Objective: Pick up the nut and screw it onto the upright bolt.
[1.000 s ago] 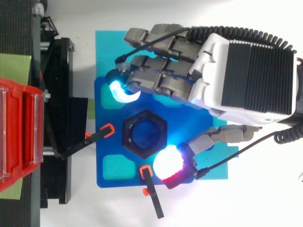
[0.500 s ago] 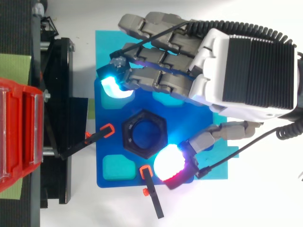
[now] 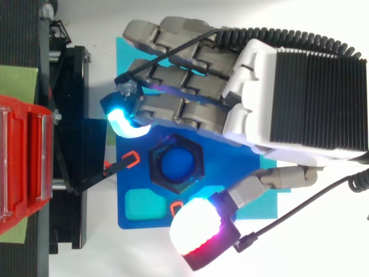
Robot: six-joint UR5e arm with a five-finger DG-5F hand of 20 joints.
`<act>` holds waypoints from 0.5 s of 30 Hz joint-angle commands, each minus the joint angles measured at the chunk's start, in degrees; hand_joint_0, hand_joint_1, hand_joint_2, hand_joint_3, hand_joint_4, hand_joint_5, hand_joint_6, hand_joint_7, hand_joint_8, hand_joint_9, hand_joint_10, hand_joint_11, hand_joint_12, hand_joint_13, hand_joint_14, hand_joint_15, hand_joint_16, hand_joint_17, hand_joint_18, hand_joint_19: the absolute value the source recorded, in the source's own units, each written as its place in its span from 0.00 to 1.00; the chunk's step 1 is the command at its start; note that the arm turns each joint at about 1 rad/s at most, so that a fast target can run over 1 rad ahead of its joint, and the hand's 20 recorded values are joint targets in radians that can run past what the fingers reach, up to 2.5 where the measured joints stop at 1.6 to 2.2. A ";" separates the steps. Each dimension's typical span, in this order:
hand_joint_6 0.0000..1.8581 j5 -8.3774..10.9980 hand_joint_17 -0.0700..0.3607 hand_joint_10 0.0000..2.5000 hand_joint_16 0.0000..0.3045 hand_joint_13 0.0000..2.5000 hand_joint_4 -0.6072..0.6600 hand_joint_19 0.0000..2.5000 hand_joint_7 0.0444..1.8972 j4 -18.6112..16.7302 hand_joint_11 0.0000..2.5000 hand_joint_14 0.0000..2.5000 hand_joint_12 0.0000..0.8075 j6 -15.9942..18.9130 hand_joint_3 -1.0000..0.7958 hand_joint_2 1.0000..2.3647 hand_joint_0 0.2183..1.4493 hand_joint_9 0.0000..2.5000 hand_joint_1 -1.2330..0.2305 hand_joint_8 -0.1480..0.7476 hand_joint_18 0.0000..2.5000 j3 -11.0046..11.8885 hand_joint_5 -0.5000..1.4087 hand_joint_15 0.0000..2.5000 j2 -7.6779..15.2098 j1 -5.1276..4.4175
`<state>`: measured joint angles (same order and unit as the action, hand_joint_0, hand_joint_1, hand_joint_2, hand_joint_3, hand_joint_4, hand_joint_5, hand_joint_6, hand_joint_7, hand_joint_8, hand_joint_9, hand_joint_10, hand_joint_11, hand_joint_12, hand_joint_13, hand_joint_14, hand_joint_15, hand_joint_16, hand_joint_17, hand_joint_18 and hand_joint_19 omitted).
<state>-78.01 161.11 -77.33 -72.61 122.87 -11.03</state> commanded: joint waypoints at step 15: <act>0.27 0.31 0.44 0.00 0.18 0.12 0.70 0.00 0.47 2.10 0.00 0.00 0.50 0.07 0.28 0.00 0.20 0.13 0.74 0.51 0.08 1.15 0.17 0.00 0.00 -2.42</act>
<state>-77.76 162.78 -77.26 -71.50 122.87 -13.21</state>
